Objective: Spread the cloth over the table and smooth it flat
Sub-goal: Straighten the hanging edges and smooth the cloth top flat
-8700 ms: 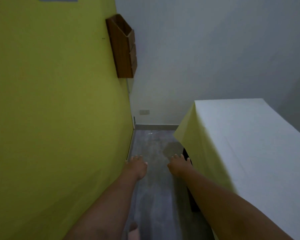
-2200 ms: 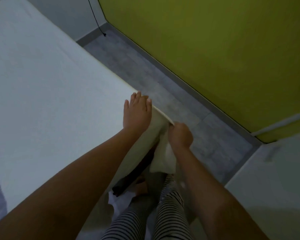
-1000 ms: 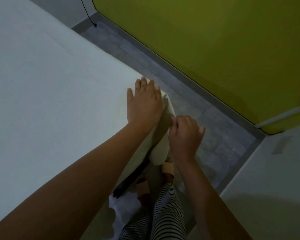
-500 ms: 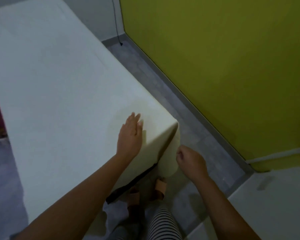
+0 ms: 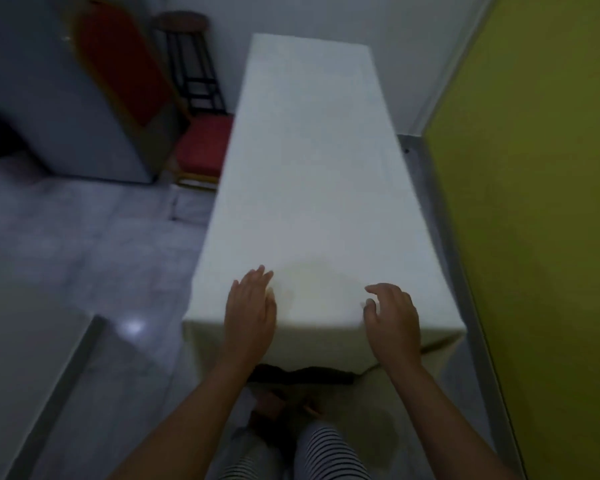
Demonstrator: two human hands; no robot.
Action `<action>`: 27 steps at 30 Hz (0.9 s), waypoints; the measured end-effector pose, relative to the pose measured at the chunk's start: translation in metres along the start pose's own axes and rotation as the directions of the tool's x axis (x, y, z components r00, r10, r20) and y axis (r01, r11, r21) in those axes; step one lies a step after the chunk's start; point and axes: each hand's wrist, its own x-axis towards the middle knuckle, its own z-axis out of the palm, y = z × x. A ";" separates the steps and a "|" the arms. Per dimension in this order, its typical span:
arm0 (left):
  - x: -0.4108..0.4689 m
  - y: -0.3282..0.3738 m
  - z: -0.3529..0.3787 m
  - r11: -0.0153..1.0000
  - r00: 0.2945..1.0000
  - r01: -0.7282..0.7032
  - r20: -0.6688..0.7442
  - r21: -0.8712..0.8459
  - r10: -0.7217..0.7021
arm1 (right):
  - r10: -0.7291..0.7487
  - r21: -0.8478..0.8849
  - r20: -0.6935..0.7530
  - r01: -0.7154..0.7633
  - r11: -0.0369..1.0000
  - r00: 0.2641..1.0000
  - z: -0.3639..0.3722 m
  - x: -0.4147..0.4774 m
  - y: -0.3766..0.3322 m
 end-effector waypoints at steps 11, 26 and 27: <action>-0.047 -0.049 -0.051 0.783 0.766 0.508 -0.226 -0.360 -0.601 | -0.233 -0.096 0.276 0.268 0.959 0.933 0.048 -0.011 -0.024; -0.051 -0.069 -0.038 0.707 0.708 0.609 -0.155 -0.359 -0.689 | -0.396 -0.010 0.394 0.434 0.901 0.830 0.071 -0.020 -0.080; -0.051 -0.069 -0.038 0.708 0.708 0.606 -0.160 -0.362 -0.688 | -0.394 -0.014 0.400 0.436 0.900 0.827 0.072 -0.021 -0.084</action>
